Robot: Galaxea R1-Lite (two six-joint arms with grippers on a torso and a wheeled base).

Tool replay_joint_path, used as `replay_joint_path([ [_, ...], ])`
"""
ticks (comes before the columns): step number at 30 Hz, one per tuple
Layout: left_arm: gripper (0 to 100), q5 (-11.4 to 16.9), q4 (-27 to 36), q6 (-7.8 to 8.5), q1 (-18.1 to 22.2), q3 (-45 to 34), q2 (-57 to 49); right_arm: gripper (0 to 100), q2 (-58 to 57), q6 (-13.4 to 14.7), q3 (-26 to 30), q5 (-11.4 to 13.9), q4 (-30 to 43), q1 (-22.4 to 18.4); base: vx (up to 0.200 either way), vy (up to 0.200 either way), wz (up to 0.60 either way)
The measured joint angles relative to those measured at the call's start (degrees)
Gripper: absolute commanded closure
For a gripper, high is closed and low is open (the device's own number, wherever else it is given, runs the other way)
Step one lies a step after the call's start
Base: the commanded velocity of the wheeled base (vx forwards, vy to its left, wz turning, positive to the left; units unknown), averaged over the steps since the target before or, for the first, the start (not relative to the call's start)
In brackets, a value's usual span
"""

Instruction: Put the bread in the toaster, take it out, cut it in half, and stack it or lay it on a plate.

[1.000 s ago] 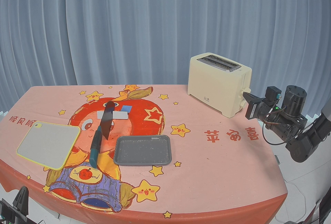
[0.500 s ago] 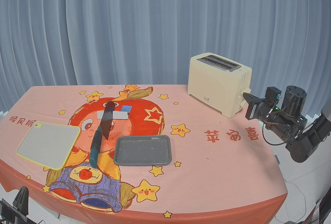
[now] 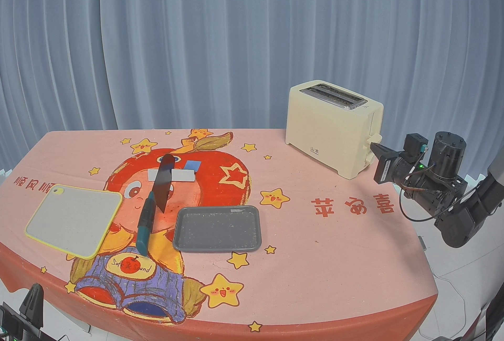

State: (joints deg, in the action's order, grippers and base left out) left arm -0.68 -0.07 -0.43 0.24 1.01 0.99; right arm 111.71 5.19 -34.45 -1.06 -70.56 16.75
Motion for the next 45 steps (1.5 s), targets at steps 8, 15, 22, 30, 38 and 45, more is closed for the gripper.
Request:
replay_joint_path([
  [8,100,0.0,0.0,0.00,0.0,0.0,0.0,100,0.7,-0.1,0.2,0.0,0.5,-0.5,0.000,0.000,0.00],
  [15,100,0.0,0.0,0.00,0.0,0.0,0.0,100,2.8,-0.4,0.0,0.1,0.0,-1.8,0.000,0.000,0.00],
  [22,100,0.0,0.0,0.00,0.0,0.0,0.0,100,5.4,-1.2,-1.2,0.2,-0.1,-4.2,0.000,0.000,0.00],
  [30,100,0.0,0.1,0.00,0.0,0.0,0.0,100,7.7,-2.0,-2.0,0.8,-0.6,-5.1,0.000,0.000,0.00],
  [38,100,0.0,0.1,0.00,0.0,0.0,0.0,100,9.9,-3.3,-2.7,2.4,-6.5,-5.8,0.000,0.000,0.00],
  [45,100,0.0,0.1,0.00,0.0,0.0,0.0,100,11.9,-4.6,-2.8,4.6,-8.7,-7.2,0.000,0.000,0.00],
])
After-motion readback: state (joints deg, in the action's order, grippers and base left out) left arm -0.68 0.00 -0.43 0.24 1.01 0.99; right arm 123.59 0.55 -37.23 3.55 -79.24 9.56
